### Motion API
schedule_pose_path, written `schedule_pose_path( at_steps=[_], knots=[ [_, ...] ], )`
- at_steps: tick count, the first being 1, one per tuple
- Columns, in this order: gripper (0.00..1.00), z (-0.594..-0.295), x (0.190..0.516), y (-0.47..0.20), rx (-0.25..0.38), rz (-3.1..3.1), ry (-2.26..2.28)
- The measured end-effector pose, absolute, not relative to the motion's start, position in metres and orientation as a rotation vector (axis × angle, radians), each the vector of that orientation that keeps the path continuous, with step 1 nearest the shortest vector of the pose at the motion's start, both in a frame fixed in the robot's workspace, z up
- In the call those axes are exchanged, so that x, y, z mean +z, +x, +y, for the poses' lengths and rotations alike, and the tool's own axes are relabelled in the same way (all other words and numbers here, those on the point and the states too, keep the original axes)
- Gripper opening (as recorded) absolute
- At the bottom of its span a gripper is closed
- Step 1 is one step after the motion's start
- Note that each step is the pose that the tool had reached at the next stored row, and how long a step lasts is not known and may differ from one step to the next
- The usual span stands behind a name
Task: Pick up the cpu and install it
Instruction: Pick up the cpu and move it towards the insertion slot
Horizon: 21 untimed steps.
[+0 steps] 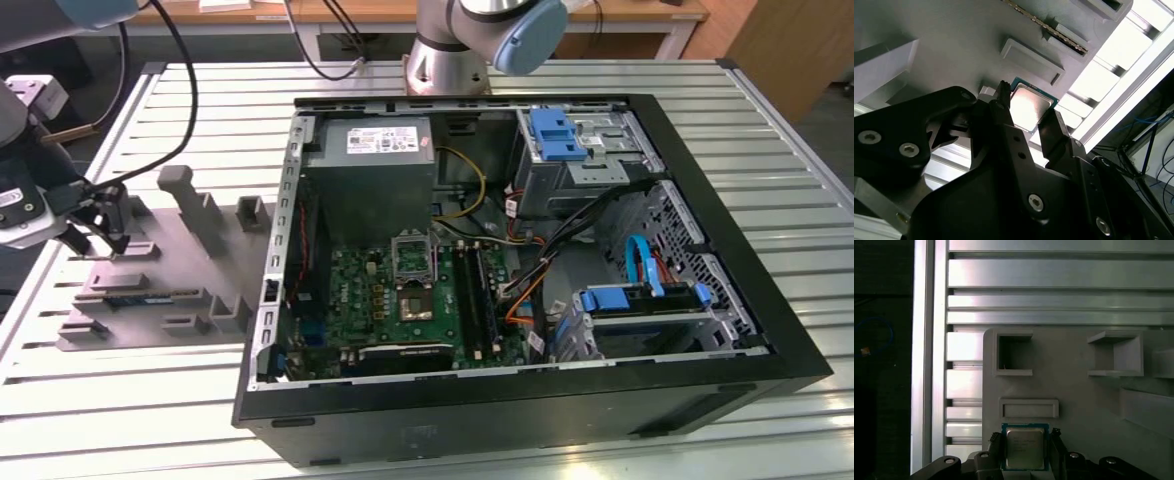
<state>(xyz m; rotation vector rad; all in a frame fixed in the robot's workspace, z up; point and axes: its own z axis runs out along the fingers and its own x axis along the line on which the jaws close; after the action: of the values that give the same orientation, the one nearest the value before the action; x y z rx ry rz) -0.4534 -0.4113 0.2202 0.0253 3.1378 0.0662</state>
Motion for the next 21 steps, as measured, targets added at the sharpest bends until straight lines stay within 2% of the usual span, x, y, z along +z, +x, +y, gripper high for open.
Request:
schedule_pose_path(
  at_steps=[21],
  knots=[
    [0.47,-0.4113,0.2288,-0.4534,0.066,3.138,0.025]
  ],
)
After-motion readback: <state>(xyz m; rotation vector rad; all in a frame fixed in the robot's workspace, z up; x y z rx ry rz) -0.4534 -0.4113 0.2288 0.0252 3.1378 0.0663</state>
